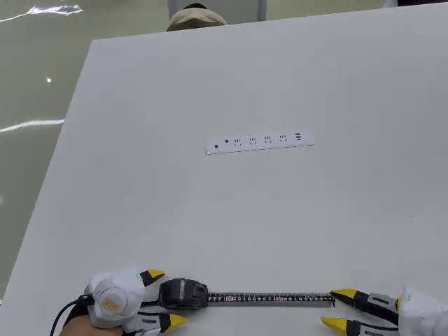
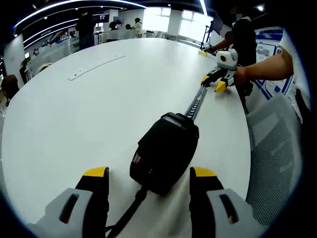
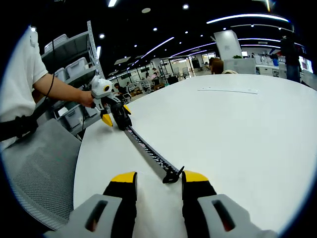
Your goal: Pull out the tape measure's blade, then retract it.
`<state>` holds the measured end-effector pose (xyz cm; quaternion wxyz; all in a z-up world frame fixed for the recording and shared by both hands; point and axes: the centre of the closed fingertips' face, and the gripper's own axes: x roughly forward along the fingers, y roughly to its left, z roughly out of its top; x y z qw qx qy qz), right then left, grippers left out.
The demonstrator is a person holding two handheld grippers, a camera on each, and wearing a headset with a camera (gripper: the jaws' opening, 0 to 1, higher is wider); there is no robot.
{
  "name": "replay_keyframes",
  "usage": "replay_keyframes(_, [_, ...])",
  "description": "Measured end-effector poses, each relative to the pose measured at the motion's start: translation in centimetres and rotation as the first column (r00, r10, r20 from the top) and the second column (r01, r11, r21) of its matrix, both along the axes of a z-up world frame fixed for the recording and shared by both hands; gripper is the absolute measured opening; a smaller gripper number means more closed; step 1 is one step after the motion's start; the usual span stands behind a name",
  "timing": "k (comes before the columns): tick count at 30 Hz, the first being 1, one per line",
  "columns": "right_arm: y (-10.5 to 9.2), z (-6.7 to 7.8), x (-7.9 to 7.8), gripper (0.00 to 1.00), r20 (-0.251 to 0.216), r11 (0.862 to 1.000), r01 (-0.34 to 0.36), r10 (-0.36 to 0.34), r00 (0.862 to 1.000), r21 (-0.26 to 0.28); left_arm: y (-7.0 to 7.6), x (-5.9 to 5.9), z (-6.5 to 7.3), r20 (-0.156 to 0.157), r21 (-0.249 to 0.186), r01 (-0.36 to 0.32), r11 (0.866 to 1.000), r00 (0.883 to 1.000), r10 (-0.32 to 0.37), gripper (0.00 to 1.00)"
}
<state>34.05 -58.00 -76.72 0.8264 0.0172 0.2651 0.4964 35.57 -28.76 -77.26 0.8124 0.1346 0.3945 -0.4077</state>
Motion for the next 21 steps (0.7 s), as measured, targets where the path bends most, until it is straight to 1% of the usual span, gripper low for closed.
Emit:
replay_keyframes(2, [0.15, -0.04, -0.11, 0.36, 0.001, 1.000, 0.003, -0.003, 1.000, 0.000, -0.11, -0.20, 0.10, -0.001, -0.008, -0.005, 1.000, 1.000, 0.005, 0.65])
replay_keyframes(3, [0.18, -0.09, -0.11, 0.37, 0.002, 1.000, 0.007, -0.007, 1.000, -0.005, -0.01, -0.28, 0.04, 0.004, 0.002, -0.017, 1.000, 1.000, 0.017, 0.65])
replay_keyframes(5, [0.13, -0.11, -0.08, 0.38, -0.003, 1.000, 0.019, -0.019, 1.000, -0.007, 0.01, -0.38, 0.07, 0.008, 0.005, -0.038, 0.999, 0.999, 0.038, 0.66])
replay_keyframes(7, [0.32, 0.01, -0.14, 0.38, 0.000, 1.000, 0.021, -0.021, 1.000, -0.008, 0.02, -0.40, 0.14, 0.004, -0.001, -0.063, 0.998, 0.998, 0.063, 0.66])
replay_keyframes(9, [0.21, -0.08, -0.16, 0.39, 0.000, 1.000, 0.024, -0.024, 1.000, -0.016, 0.03, -0.39, 0.24, 0.011, -0.009, -0.092, 0.996, 0.996, 0.092, 0.68])
replay_keyframes(10, [0.26, -0.08, -0.19, 0.39, -0.002, 0.999, 0.027, -0.027, 1.000, -0.018, 0.00, -0.47, 0.20, 0.005, -0.015, -0.109, 0.994, 0.994, 0.109, 0.69])
replay_keyframes(13, [0.20, -0.07, -0.07, 0.41, -0.004, 0.999, 0.046, -0.046, 0.999, -0.020, -0.04, -0.59, 0.00, 0.006, -0.020, -0.126, 0.992, 0.992, 0.126, 0.69])
replay_keyframes(14, [0.19, -0.03, -0.01, 0.41, -0.004, 0.999, 0.050, -0.050, 0.999, -0.019, -0.01, -0.50, 0.06, 0.011, -0.022, -0.137, 0.990, 0.991, 0.137, 0.70])
replay_keyframes(15, [0.22, 0.06, 0.04, 0.41, -0.004, 0.998, 0.060, -0.060, 0.998, -0.016, 0.07, -0.21, 0.27, 0.014, -0.034, -0.176, 0.984, 0.984, 0.177, 0.70])
replay_keyframes(16, [0.22, 0.11, 0.08, 0.41, -0.002, 0.998, 0.065, -0.065, 0.998, -0.013, -0.07, -0.11, 0.45, 0.009, -0.051, -0.198, 0.979, 0.980, 0.199, 0.71])
replay_keyframes(19, [0.05, -0.01, 0.28, 0.42, -0.001, 0.995, 0.095, -0.095, 0.995, -0.020, -0.38, -0.12, 0.79, 0.015, -0.064, -0.208, 0.976, 0.978, 0.210, 0.74])
replay_keyframes(21, [0.25, 0.06, 0.15, 0.43, -0.004, 0.995, 0.102, -0.102, 0.995, -0.019, -0.48, -0.29, 0.76, 0.013, -0.060, -0.216, 0.975, 0.976, 0.217, 0.74])
